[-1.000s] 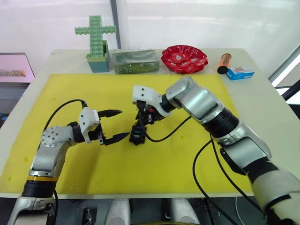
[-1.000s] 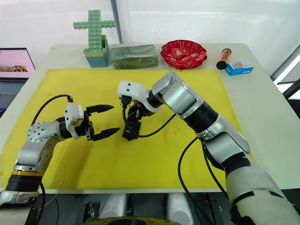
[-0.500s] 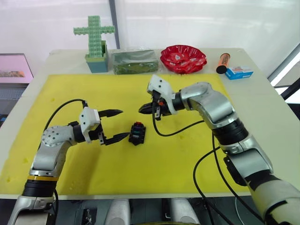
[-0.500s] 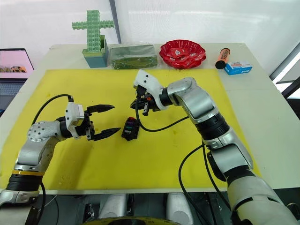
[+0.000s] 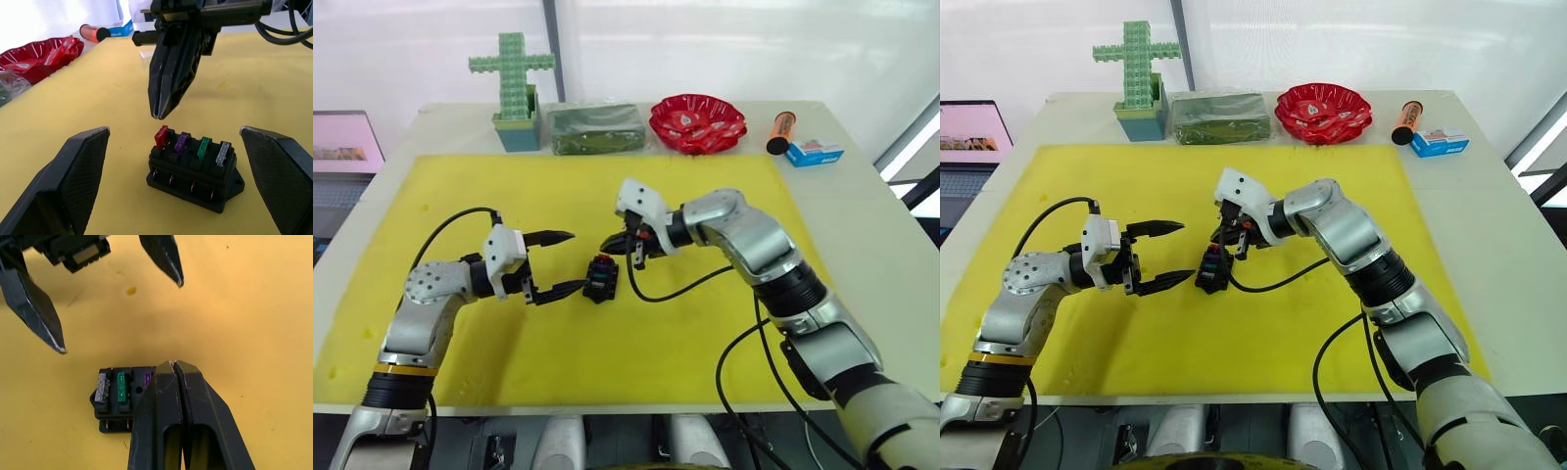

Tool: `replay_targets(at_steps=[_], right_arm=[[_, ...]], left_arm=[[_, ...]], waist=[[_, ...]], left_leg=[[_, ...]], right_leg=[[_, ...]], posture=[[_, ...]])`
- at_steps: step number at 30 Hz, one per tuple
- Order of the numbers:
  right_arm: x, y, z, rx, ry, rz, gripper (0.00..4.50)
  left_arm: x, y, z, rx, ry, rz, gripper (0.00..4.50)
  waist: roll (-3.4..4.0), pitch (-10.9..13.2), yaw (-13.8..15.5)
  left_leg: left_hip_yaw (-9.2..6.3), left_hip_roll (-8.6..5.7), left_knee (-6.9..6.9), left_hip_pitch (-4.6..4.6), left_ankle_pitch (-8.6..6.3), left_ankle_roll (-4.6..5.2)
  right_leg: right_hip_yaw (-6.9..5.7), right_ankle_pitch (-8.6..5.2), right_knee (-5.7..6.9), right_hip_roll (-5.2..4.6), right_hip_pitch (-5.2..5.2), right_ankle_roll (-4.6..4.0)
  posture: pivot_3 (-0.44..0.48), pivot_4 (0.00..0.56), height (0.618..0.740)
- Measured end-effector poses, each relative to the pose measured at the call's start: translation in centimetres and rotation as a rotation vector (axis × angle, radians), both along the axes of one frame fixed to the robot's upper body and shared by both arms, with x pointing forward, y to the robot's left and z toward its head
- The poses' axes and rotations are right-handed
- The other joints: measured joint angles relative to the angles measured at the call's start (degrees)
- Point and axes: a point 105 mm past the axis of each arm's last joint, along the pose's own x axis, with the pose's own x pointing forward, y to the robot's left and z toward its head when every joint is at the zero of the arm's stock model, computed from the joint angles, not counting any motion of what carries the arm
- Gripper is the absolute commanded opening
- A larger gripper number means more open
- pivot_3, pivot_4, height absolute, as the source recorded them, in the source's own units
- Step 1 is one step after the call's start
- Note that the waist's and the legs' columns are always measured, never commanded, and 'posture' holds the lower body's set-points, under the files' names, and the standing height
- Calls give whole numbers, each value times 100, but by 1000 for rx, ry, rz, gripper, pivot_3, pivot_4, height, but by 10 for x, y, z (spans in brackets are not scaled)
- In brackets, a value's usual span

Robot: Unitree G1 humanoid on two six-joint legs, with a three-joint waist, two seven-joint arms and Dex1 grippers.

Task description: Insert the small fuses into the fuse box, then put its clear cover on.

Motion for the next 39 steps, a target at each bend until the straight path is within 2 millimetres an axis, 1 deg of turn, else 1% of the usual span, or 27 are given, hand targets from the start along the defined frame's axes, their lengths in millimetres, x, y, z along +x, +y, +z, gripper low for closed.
replay_targets(at_steps=[9, 27, 39], right_arm=[[5, 0, -10, -16, 9, -17, 38], [9, -1, -13, -53, -53, -3, 38], [4, 2, -16, -72, -70, 27, 38]], left_arm=[[-1, 1, -2, 4, 6, 3, 4500], [-1, 2, -3, 4, 11, 7, 4500], [-1, 2, -3, 4, 11, 8, 4500]], waist=[[0, 0, 2], [-1, -1, 1], [-1, -1, -3]], left_leg=[[0, 0, 0, 0, 0, 0], [0, 0, 0, 2, 0, 0], [0, 0, 0, 5, 0, 0]], right_leg=[[0, 0, 0, 0, 0, 0], [0, 0, 0, 0, 2, 0], [0, 0, 1, 0, 5, 0]], posture=[[0, 150, 740], [0, 150, 740], [0, 150, 740]])
